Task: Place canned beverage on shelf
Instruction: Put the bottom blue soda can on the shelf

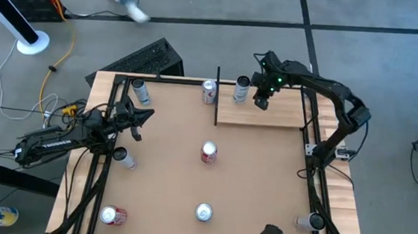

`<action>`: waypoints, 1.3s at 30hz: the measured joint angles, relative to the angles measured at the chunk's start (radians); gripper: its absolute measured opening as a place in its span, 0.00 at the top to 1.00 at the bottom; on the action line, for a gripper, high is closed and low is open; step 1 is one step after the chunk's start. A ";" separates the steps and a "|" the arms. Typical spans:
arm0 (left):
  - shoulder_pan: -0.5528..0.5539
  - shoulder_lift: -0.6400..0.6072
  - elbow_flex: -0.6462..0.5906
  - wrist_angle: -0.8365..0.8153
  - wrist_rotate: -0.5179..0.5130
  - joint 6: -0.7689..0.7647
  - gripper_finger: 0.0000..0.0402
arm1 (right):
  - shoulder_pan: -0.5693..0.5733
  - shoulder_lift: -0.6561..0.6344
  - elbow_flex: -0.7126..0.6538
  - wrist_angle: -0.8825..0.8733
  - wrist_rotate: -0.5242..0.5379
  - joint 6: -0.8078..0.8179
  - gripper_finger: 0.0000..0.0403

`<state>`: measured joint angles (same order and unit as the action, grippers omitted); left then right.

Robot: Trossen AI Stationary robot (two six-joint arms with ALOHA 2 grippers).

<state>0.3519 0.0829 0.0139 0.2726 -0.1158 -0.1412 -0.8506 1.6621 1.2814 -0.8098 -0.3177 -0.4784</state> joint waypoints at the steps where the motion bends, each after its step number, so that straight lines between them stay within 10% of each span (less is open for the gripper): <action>1: 0.000 0.000 0.000 0.000 0.000 0.002 1.00 | -0.006 0.010 0.003 0.003 -0.021 0.005 0.97; 39: 0.000 0.000 0.000 -0.032 0.000 -0.030 1.00 | -0.045 0.112 0.073 0.126 -0.227 0.218 0.96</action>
<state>0.3521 0.0826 0.0139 0.2403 -0.1154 -0.1707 -0.8957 1.7738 1.3548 -0.6841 -0.5443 -0.2606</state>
